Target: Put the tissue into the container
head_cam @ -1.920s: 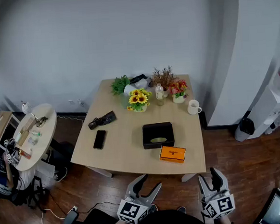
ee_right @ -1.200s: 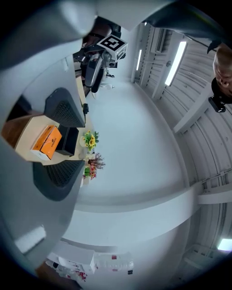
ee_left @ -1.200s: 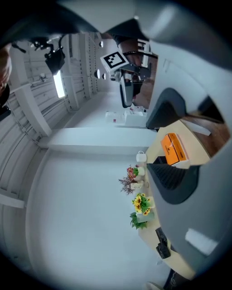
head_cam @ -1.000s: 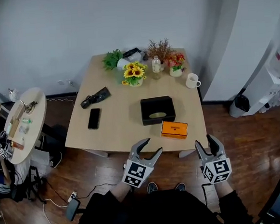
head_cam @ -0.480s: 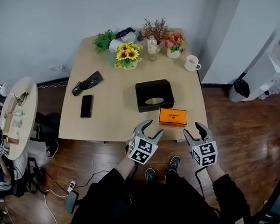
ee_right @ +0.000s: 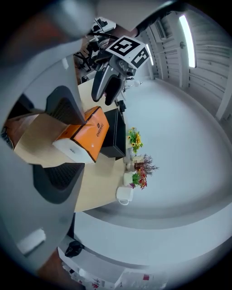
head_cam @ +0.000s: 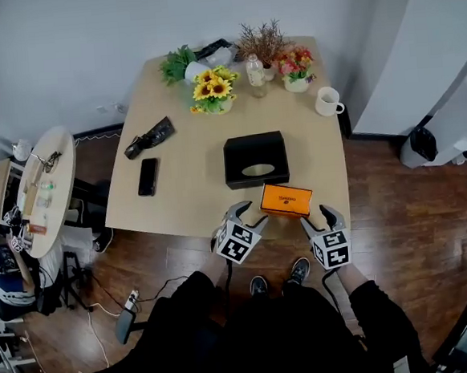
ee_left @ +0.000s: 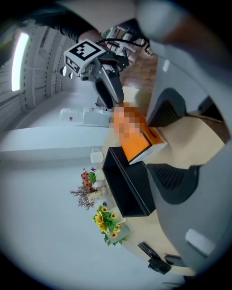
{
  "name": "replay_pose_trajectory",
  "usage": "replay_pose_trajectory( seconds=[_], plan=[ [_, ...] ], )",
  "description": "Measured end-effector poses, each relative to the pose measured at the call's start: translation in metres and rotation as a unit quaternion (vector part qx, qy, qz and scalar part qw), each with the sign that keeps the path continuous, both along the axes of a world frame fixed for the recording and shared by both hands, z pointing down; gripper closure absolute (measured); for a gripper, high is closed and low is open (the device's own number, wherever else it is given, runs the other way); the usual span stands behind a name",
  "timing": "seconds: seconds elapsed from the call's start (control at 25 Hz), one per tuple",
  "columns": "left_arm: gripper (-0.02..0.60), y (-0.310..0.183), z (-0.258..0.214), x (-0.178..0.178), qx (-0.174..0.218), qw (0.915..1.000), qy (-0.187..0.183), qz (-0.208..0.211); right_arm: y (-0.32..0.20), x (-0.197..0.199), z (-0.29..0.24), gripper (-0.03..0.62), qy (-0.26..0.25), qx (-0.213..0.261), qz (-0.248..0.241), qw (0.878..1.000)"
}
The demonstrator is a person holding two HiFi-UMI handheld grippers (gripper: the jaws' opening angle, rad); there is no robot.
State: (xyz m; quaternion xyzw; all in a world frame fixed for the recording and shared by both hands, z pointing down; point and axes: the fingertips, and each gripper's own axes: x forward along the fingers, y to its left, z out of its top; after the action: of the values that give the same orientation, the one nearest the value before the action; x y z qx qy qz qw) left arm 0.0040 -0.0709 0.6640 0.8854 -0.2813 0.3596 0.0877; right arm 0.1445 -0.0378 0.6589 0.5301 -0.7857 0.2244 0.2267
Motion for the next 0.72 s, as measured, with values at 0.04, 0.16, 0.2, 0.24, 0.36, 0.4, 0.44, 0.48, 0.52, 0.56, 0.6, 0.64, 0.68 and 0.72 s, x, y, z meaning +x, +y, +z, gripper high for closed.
replay_pose_trajectory(
  seconds=[0.04, 0.16, 0.2, 0.24, 0.36, 0.4, 0.44, 0.48, 0.52, 0.56, 0.6, 0.64, 0.68, 0.72],
  plan=[
    [0.345, -0.003, 0.004, 0.001, -0.005, 1.0000, -0.002, -0.007, -0.001, 0.000, 0.004, 0.327, -0.005, -0.006, -0.003, 1.000],
    [0.344, -0.008, 0.014, 0.005, -0.023, 0.9994, -0.009, -0.024, -0.001, -0.001, 0.014, 0.313, -0.024, -0.025, -0.011, 0.999],
    [0.342, -0.009, 0.017, 0.007, -0.029, 0.9992, -0.009, -0.026, 0.000, -0.002, 0.016, 0.312, -0.030, -0.031, -0.014, 0.999],
    [0.342, -0.010, 0.019, 0.008, -0.033, 0.9991, -0.009, -0.025, 0.000, -0.003, 0.018, 0.312, -0.034, -0.036, -0.017, 0.999],
    [0.342, -0.012, 0.020, 0.012, -0.034, 0.9993, -0.002, -0.014, -0.003, -0.007, 0.021, 0.340, -0.033, -0.038, -0.020, 0.999],
    [0.342, -0.012, 0.020, 0.013, -0.033, 0.9994, 0.001, -0.010, -0.003, -0.008, 0.022, 0.346, -0.031, -0.036, -0.019, 0.999],
    [0.342, -0.013, 0.020, 0.014, -0.032, 0.9994, 0.006, -0.006, -0.004, -0.008, 0.023, 0.347, -0.030, -0.037, -0.016, 0.999],
    [0.342, -0.013, 0.020, 0.014, -0.034, 0.9994, 0.010, -0.004, -0.004, -0.009, 0.023, 0.347, -0.030, -0.038, -0.012, 0.999],
    [0.342, -0.013, 0.021, 0.013, -0.038, 0.9992, 0.015, -0.003, -0.004, -0.009, 0.023, 0.347, -0.031, -0.040, -0.006, 0.999],
    [0.342, -0.013, 0.022, 0.013, -0.043, 0.9989, 0.018, -0.001, -0.003, -0.009, 0.022, 0.347, -0.031, -0.041, 0.001, 0.999],
    [0.344, -0.012, 0.024, 0.013, -0.048, 0.9987, 0.020, 0.004, -0.003, -0.009, 0.022, 0.347, -0.029, -0.041, 0.007, 0.999],
    [0.344, -0.011, 0.025, 0.014, -0.052, 0.9983, 0.023, 0.011, -0.003, -0.009, 0.021, 0.358, -0.026, -0.040, 0.009, 0.999],
    [0.344, -0.011, 0.026, 0.015, -0.057, 0.9979, 0.027, 0.018, -0.004, -0.010, 0.020, 0.370, -0.023, -0.041, 0.009, 0.999],
    [0.345, -0.010, 0.026, 0.017, -0.060, 0.9975, 0.030, 0.025, -0.006, -0.012, 0.020, 0.402, -0.023, -0.042, 0.008, 0.999]
  ],
)
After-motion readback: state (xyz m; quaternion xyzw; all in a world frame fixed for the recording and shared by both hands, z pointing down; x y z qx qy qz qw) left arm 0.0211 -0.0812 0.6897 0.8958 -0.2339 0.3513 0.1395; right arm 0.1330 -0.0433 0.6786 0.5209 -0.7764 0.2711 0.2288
